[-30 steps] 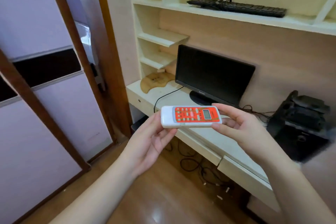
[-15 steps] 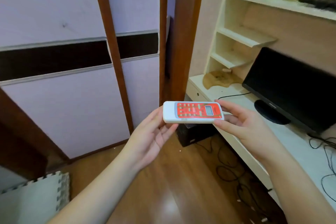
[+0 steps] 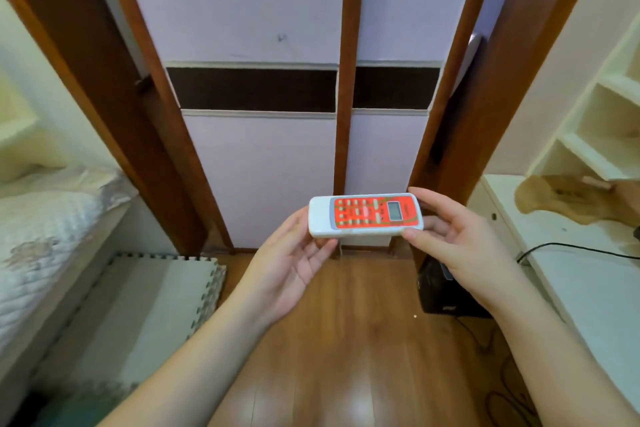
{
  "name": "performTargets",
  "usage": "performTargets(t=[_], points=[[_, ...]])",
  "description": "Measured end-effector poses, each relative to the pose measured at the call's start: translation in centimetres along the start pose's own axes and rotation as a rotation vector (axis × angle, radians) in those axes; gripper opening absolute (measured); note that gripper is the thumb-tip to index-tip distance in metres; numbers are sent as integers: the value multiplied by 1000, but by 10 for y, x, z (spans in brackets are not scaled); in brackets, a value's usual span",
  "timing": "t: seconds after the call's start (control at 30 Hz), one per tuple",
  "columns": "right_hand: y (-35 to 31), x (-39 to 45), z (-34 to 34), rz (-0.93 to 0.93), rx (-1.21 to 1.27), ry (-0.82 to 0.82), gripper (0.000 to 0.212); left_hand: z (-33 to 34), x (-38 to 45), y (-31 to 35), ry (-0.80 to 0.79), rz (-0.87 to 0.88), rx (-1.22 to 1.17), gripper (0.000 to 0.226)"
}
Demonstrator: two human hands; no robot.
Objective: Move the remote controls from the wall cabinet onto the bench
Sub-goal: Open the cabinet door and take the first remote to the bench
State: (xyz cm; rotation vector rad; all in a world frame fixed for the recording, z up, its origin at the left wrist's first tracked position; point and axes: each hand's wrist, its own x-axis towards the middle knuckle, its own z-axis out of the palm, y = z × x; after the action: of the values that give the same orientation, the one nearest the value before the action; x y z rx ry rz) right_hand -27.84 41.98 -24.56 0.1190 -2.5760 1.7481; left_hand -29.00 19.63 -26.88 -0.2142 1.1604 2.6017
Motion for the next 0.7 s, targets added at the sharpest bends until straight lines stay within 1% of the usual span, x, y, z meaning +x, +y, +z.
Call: performTargets(t=[0.1, 0.23, 0.33, 0.4, 0.53, 0.7], points=[[5, 15, 10, -32, 9, -95, 65, -11, -6, -1, 92, 62, 6, 33], [9, 30, 29, -73, 43, -252, 71, -28, -23, -2, 226, 152, -10, 33], [4, 35, 49, -108, 83, -370, 65, -43, -43, 1, 300, 201, -37, 31], [0, 36, 64, -115, 98, -434, 66, -54, -59, 5, 352, 235, -33, 31], [-11, 36, 104, -132, 89, -586, 67, -79, -100, 16, 442, 312, -9, 26], [-34, 21, 169, -197, 60, -726, 62, -118, -158, 30, 523, 390, -71, 29]])
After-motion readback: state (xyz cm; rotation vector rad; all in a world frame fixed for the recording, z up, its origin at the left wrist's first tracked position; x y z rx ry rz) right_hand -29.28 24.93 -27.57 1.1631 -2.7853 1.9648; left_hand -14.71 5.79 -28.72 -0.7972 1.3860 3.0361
